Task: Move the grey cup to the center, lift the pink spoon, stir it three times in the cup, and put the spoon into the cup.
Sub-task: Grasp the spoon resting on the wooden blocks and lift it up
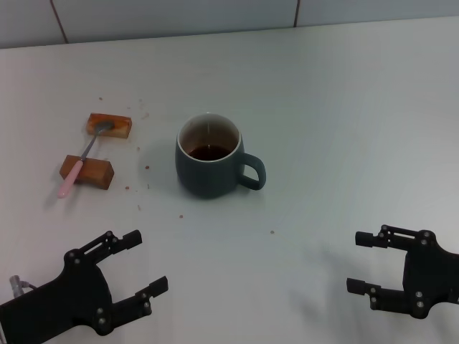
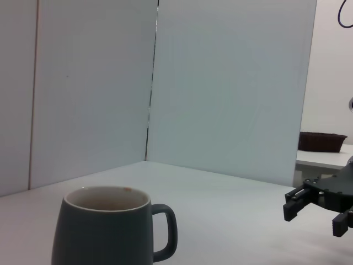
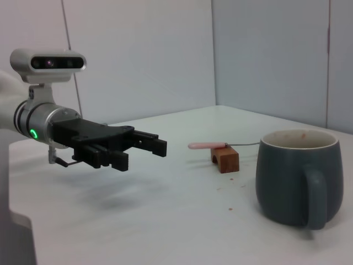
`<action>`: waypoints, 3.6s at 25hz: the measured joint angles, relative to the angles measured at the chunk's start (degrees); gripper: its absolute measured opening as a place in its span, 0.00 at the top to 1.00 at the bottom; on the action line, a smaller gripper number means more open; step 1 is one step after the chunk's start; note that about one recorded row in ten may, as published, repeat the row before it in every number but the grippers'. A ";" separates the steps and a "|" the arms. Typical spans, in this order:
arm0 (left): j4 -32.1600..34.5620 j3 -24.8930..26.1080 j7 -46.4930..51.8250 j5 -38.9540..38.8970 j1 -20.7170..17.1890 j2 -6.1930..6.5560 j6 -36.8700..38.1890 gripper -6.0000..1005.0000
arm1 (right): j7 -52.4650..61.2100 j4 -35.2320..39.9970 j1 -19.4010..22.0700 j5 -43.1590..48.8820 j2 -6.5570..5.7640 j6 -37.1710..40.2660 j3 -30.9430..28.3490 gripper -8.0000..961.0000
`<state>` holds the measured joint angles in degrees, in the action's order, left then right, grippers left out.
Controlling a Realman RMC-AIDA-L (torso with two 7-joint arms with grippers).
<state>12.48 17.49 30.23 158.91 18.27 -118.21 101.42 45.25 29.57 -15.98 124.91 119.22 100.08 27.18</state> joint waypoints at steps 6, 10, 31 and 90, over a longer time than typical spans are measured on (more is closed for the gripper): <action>-0.09 0.00 0.00 -0.01 -0.05 -0.06 0.00 0.23 | -2.21 -0.67 0.02 -0.90 0.05 -0.39 -0.22 0.25; -0.05 0.00 0.00 -0.03 -0.05 -0.07 -0.01 0.23 | -2.42 -0.90 0.06 -1.12 0.05 -0.86 -0.22 0.25; 0.27 7.33 46.18 -12.72 0.10 2.00 0.24 0.24 | -3.95 -1.57 -0.23 -2.54 0.04 -0.69 -0.29 0.25; -12.66 16.44 81.53 -14.52 -4.76 -0.33 -22.08 0.25 | -3.42 -0.03 -0.81 -2.66 -0.31 0.47 -0.38 0.25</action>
<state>-0.18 33.93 111.76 144.40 13.52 -118.54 79.35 41.84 29.53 -16.79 122.25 118.91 100.55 26.81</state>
